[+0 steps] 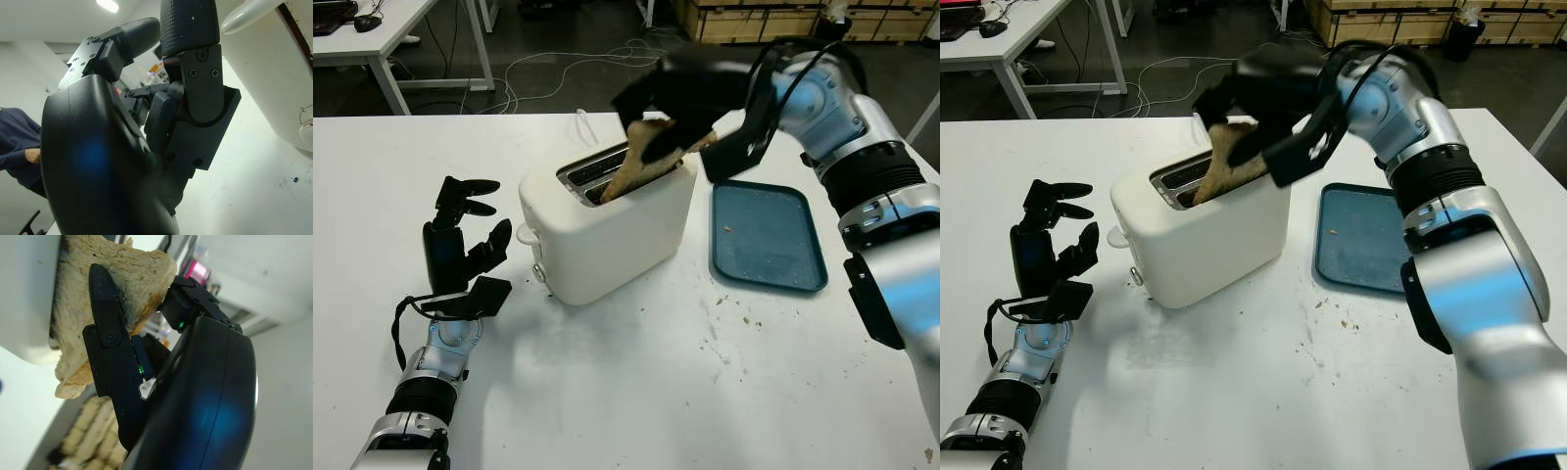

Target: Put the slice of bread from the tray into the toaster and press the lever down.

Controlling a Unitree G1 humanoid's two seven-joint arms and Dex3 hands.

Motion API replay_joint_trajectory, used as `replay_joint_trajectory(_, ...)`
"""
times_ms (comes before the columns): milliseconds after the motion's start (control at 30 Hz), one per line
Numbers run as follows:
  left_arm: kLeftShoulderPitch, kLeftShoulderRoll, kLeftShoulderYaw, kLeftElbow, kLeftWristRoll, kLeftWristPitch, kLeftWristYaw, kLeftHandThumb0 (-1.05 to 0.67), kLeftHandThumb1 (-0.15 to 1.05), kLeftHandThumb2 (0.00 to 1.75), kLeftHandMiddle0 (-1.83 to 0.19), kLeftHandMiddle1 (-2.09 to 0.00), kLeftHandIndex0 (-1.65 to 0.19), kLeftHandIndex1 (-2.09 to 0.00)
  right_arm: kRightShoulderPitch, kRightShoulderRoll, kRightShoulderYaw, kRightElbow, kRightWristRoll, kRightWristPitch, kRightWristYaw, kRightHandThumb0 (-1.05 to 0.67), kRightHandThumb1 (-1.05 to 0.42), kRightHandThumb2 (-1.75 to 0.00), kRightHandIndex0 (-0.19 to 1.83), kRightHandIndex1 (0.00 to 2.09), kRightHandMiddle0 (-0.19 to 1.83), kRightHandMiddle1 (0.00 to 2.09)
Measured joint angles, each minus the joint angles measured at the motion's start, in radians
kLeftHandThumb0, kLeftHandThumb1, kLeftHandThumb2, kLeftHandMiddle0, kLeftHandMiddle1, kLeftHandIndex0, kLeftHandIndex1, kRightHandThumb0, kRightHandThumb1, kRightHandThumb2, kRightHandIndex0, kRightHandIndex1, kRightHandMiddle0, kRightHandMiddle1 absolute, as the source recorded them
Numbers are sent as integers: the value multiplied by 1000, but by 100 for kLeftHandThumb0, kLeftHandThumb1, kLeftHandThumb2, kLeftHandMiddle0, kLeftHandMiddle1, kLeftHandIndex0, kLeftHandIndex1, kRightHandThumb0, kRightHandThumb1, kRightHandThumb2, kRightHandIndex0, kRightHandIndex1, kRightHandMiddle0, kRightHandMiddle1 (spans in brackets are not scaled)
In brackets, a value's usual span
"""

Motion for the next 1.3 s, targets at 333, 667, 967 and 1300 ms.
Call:
replay_joint_trajectory(333, 0, -5, 0, 0, 1, 2, 0, -105, 92, 54, -49, -144, -34, -122, -33, 10, 38, 4, -38, -48, -37, -58, -92, -29, 118, 175, 88, 174)
replay_joint_trajectory(667, 0, -7, 0, -5, 1, 6, 8, -105, 92, 55, -50, -143, -34, -123, -42, 37, 43, 14, -30, 17, 58, -79, -91, 0, 18, 92, 51, 38)
replay_joint_trajectory(967, 0, -7, -1, -5, 1, 6, 5, -105, 92, 54, -50, -143, -35, -122, -49, 16, 59, 13, -108, 46, -44, -76, -92, -1, 11, 94, 43, 28)
replay_joint_trajectory(1300, 0, -7, -1, -16, 1, 12, -4, -105, 92, 56, -49, -143, -34, -122, -61, -18, 36, 15, -126, 52, -152, -68, -91, -2, 13, 92, 48, 27)
